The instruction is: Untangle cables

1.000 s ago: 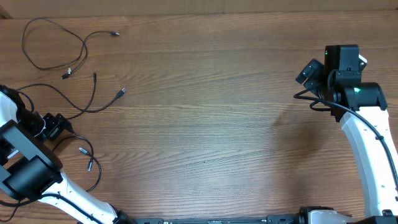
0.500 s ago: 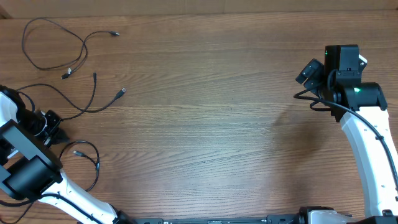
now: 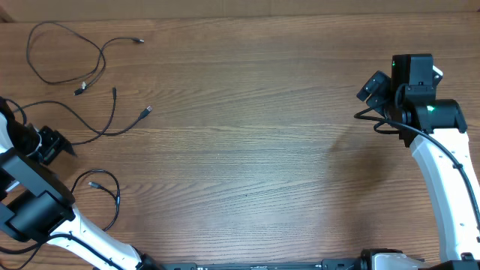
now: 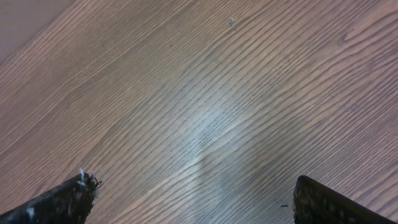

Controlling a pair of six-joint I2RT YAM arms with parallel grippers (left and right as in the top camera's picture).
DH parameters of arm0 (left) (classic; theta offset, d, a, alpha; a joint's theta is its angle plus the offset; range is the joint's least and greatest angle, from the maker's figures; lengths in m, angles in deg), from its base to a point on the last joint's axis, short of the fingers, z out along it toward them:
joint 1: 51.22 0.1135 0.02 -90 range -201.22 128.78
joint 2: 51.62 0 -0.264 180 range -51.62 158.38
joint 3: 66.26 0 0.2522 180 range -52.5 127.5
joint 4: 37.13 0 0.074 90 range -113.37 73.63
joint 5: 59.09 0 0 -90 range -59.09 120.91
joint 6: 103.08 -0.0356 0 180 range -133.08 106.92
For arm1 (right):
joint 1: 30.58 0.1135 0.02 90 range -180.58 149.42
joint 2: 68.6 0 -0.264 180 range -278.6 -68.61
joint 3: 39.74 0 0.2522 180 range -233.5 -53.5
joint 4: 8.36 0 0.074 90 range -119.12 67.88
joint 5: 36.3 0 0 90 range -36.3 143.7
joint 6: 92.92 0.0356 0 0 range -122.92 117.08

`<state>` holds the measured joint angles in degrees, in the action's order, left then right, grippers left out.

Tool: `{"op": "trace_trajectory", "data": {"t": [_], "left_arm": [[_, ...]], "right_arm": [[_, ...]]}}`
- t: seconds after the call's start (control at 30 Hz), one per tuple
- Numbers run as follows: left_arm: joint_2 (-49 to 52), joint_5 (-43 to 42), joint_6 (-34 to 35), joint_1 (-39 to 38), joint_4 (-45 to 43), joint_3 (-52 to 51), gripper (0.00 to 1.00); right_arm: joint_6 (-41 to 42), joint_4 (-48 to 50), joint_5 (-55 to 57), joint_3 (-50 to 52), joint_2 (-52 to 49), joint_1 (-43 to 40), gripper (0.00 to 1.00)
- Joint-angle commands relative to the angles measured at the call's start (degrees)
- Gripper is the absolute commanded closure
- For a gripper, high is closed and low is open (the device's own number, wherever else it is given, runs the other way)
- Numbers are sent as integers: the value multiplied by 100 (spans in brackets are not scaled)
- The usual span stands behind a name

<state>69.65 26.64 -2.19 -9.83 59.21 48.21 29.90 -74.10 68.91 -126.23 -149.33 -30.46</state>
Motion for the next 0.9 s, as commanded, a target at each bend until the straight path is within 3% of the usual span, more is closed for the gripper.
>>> {"op": "trace_trajectory", "data": {"t": [0.0,0.13,0.23,0.4,0.53,0.73,0.83,0.87], "left_arm": [[-63,422,-245,-26,-162,-586,33],[-63,28,-291,-107,-382,-1012,31],[-63,-487,-385,-140,-417,-1128,35],[-63,-448,-317,-179,-328,-1134,38],[-63,-46,-317,-177,-262,-1237,31],[-63,343,-271,-179,-195,-1462,31],[-63,313,-271,-177,-136,-1473,60],[-63,236,-271,-177,-129,-1473,64]], "right_arm": [[20,24,11,-46,44,-4,0],[17,24,11,-46,44,-4,0],[20,24,11,-46,44,-4,0],[17,24,11,-46,44,-4,0],[20,24,11,-46,44,-4,0],[20,24,11,-46,44,-4,0],[20,24,11,-46,44,-4,0],[20,24,11,-46,44,-4,0]]}}
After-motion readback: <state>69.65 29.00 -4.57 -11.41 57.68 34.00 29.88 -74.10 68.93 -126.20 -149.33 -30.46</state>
